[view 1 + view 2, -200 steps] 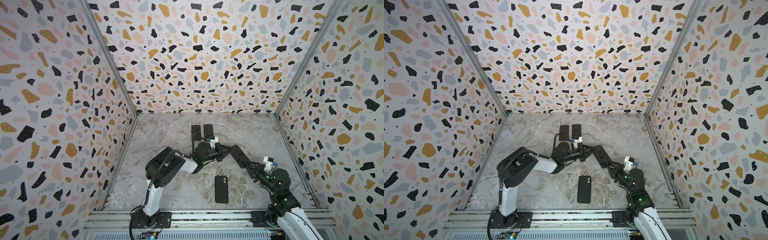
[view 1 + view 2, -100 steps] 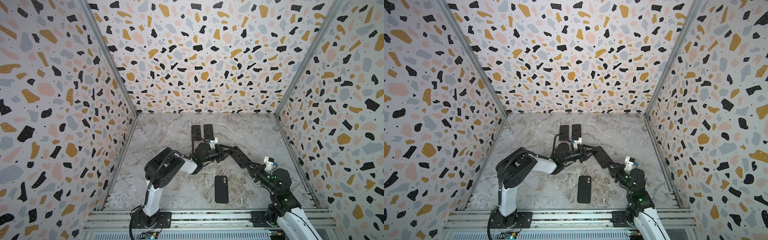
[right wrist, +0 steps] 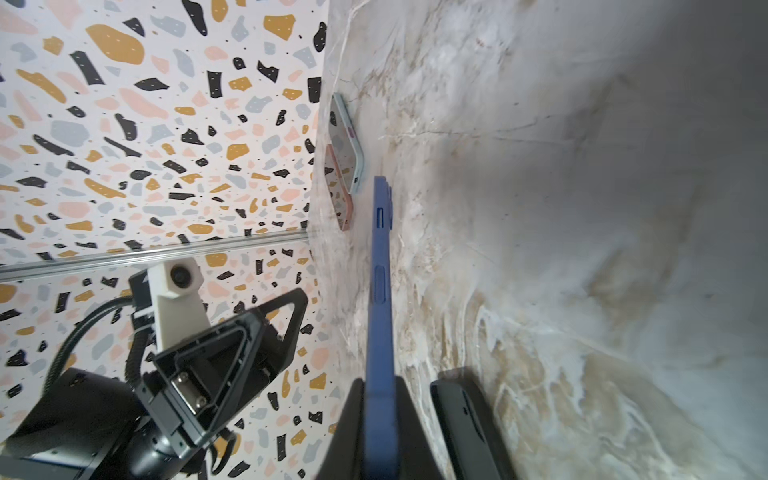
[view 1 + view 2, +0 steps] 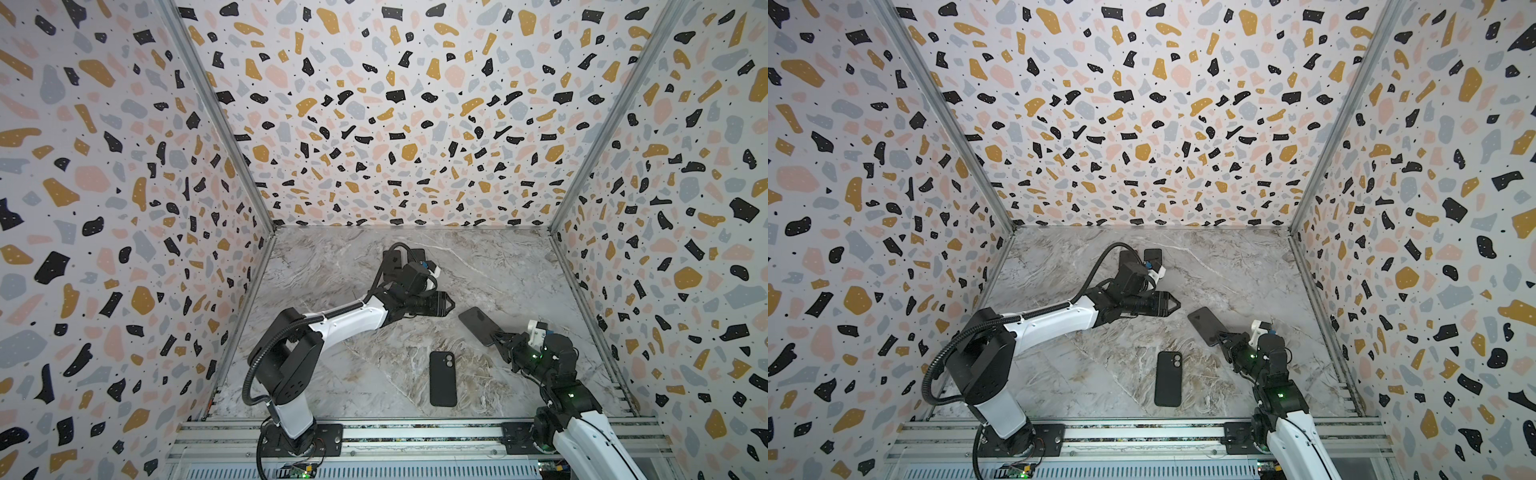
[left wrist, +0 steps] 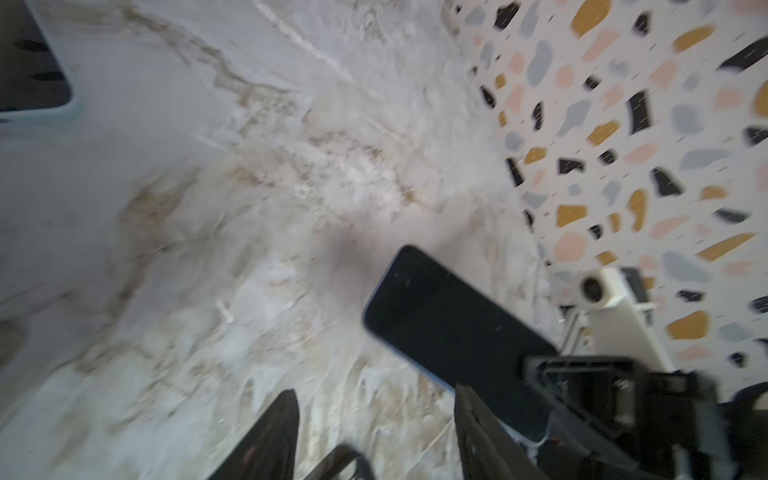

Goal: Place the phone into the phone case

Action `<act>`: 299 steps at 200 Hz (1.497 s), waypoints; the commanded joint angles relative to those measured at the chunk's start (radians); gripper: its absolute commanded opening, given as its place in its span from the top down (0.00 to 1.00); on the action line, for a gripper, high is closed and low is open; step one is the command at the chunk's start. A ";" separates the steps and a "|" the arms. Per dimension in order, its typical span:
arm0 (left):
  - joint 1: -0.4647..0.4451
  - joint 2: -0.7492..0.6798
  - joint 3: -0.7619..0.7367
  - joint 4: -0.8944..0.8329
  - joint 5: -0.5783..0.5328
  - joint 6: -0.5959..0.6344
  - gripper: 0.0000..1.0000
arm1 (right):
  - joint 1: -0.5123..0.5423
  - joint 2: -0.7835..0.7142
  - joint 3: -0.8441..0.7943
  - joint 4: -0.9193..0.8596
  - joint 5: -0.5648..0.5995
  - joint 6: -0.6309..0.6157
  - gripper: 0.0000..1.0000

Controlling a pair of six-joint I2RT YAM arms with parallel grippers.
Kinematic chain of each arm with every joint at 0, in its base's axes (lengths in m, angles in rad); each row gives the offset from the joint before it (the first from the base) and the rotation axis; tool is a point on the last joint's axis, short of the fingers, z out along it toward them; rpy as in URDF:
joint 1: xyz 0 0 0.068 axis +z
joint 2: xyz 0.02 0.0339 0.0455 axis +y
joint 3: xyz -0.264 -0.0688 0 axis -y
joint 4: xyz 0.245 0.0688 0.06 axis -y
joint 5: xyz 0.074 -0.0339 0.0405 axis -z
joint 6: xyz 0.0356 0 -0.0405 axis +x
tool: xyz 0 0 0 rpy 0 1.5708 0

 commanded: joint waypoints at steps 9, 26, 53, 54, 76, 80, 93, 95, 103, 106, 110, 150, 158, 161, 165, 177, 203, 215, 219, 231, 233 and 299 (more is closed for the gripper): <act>-0.046 0.009 0.010 -0.321 -0.093 0.315 0.39 | -0.055 0.028 0.088 0.017 -0.013 -0.114 1.00; -0.105 0.036 0.048 -0.397 -0.162 0.404 0.39 | -0.075 0.049 0.100 0.030 -0.030 -0.133 1.00; -0.156 0.085 0.070 -0.428 -0.229 0.466 0.39 | -0.083 0.059 0.108 0.042 -0.037 -0.145 1.00; -0.157 0.086 0.071 -0.428 -0.229 0.467 0.39 | -0.083 0.059 0.107 0.043 -0.037 -0.145 1.00; -0.179 0.116 0.090 -0.423 -0.247 0.493 0.39 | -0.085 0.057 0.103 0.044 -0.046 -0.146 1.00; -0.184 0.120 0.094 -0.419 -0.254 0.496 0.40 | -0.085 0.057 0.101 0.045 -0.047 -0.145 1.00; -0.195 0.135 0.112 -0.405 -0.262 0.506 0.40 | -0.085 0.057 0.095 0.046 -0.053 -0.145 1.00; -0.196 0.137 0.113 -0.401 -0.261 0.507 0.40 | -0.085 0.057 0.095 0.047 -0.053 -0.144 1.00; -0.203 0.143 0.120 -0.389 -0.262 0.509 0.40 | -0.084 0.057 0.090 0.049 -0.057 -0.142 1.00; -0.203 0.147 0.123 -0.387 -0.264 0.510 0.40 | -0.085 0.058 0.088 0.051 -0.058 -0.141 1.00; -0.206 0.152 0.128 -0.386 -0.263 0.511 0.40 | -0.085 0.058 0.086 0.053 -0.059 -0.140 1.00; -0.229 0.183 0.134 -0.368 -0.261 0.523 0.43 | -0.085 0.059 0.077 0.060 -0.063 -0.140 1.00; -0.231 0.187 0.129 -0.369 -0.259 0.523 0.43 | -0.085 0.062 0.076 0.060 -0.063 -0.138 1.00; -0.231 0.187 0.126 -0.369 -0.257 0.524 0.43 | -0.085 0.062 0.076 0.061 -0.063 -0.138 1.00; -0.232 0.188 0.123 -0.369 -0.256 0.524 0.43 | -0.087 0.063 0.074 0.061 -0.064 -0.138 1.00; -0.233 0.187 0.110 -0.365 -0.251 0.522 0.44 | -0.088 0.068 0.075 0.064 -0.065 -0.140 1.00; -0.234 0.199 0.100 -0.361 -0.253 0.515 0.47 | -0.087 0.077 0.074 0.073 -0.068 -0.139 1.00; -0.234 0.208 0.101 -0.363 -0.254 0.515 0.50 | -0.087 0.082 0.074 0.074 -0.070 -0.140 1.00; -0.234 0.210 0.101 -0.363 -0.256 0.515 0.51 | -0.086 0.083 0.074 0.074 -0.070 -0.140 1.00; -0.234 0.216 0.104 -0.364 -0.262 0.515 0.55 | -0.087 0.084 0.075 0.074 -0.072 -0.141 1.00; -0.234 0.216 0.103 -0.363 -0.263 0.515 0.56 | -0.088 0.085 0.074 0.073 -0.071 -0.141 1.00; -0.234 0.238 0.095 -0.367 -0.302 0.499 0.75 | -0.088 0.094 0.076 0.074 -0.072 -0.149 1.00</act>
